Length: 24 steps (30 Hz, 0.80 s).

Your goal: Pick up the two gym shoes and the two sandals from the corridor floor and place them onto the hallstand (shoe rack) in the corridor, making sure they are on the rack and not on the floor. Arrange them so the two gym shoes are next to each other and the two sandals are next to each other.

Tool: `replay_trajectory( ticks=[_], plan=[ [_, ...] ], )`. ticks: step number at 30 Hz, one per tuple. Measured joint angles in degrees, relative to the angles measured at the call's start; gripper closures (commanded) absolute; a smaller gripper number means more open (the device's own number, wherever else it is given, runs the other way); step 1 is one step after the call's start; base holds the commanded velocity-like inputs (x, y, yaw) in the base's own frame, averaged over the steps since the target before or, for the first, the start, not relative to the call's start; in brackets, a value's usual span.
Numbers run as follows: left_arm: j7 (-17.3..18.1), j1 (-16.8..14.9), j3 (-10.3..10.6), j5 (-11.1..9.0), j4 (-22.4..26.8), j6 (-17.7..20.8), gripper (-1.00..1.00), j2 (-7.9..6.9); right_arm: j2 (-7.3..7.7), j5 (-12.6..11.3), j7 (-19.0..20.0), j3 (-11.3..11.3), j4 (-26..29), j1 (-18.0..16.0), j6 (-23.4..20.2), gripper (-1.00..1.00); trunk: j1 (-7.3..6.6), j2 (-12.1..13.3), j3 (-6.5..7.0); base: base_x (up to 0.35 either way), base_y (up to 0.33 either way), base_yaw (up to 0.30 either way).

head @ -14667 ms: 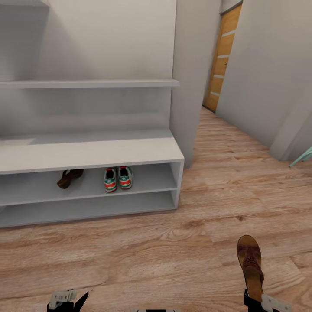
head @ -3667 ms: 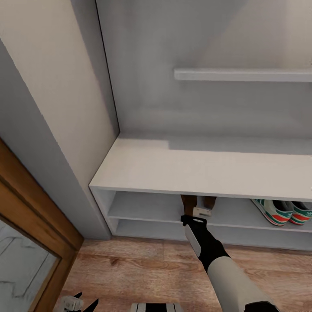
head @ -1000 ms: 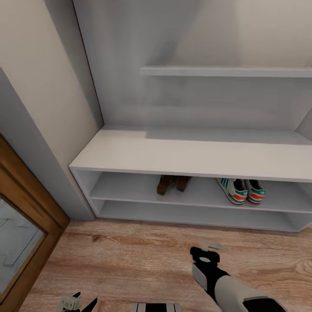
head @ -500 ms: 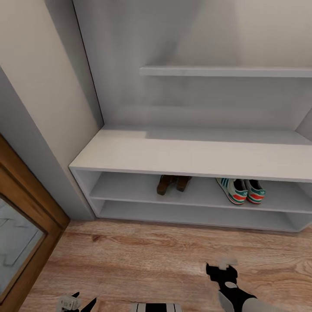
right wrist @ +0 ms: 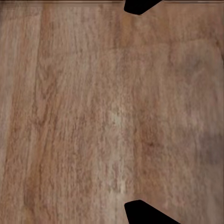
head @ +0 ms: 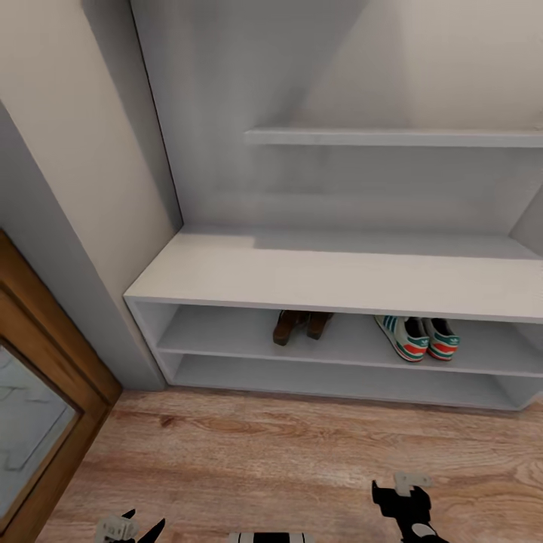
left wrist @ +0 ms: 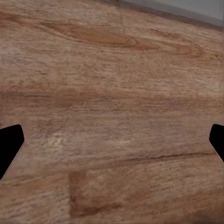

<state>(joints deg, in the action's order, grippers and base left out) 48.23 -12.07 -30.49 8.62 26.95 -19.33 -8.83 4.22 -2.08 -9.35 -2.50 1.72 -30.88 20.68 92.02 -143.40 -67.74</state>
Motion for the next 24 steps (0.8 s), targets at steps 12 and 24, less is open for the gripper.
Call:
replay_trajectory(
  ticks=[12,24],
  plan=[
    [-0.1,0.0,-0.7,0.0,-0.1,0.0,-1.0,-0.17,0.59,-0.1,-0.2,0.0,0.0,1.0,2.9,-1.0,-0.31,0.2,2.66,0.0,0.0,0.0],
    [-0.1,0.0,-2.6,0.1,-0.1,0.0,-1.0,-0.18,0.59,-0.2,-0.3,0.0,0.0,1.7,3.4,-1.0,-2.74,4.6,4.86,0.0,0.0,0.0]
  ],
)
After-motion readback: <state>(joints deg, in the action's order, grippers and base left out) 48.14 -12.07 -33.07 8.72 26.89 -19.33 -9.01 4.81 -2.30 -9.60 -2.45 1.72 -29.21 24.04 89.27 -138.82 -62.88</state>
